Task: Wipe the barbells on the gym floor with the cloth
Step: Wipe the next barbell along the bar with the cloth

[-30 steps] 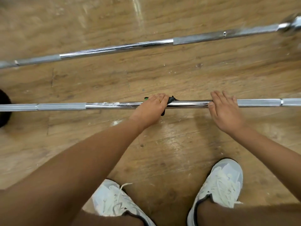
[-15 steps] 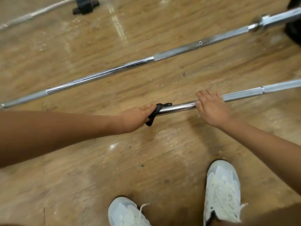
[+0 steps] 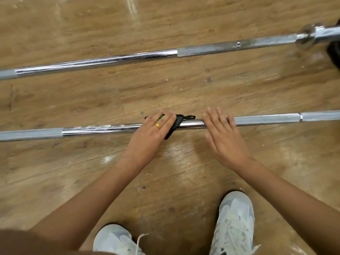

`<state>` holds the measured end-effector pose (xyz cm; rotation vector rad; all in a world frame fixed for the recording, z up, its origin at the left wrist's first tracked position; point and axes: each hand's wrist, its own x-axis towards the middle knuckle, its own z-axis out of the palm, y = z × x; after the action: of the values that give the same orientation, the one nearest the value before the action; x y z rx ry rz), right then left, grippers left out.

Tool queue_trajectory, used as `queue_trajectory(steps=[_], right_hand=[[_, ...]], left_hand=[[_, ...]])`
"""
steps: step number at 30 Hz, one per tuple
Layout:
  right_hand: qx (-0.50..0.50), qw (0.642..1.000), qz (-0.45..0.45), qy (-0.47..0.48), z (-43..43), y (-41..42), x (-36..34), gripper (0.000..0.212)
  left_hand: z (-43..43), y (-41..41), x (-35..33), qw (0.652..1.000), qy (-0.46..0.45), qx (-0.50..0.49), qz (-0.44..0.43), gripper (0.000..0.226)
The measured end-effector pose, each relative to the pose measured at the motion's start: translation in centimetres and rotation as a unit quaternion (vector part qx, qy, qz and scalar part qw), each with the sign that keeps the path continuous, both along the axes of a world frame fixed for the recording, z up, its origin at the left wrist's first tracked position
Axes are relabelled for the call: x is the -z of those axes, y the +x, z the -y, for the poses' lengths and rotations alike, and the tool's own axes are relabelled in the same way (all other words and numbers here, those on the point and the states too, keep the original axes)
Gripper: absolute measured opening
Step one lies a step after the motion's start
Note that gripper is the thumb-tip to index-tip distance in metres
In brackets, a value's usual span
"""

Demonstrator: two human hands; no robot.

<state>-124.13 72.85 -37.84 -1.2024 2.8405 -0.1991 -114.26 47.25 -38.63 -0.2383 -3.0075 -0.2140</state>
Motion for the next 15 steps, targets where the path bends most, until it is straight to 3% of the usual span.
queue_trajectory(steps=[9, 15], right_hand=[[0.051, 0.998, 0.029, -0.024, 2.0, -1.2, 0.1, 0.059], [0.041, 0.998, 0.046, -0.012, 2.6, -3.2, -0.5, 0.062]], left_hand=[[-0.8, -1.3, -1.5, 0.996, 0.054, -0.067, 0.009, 0.063], [1.8, -1.8, -1.0, 0.997, 0.026, -0.069, 0.017, 0.067]])
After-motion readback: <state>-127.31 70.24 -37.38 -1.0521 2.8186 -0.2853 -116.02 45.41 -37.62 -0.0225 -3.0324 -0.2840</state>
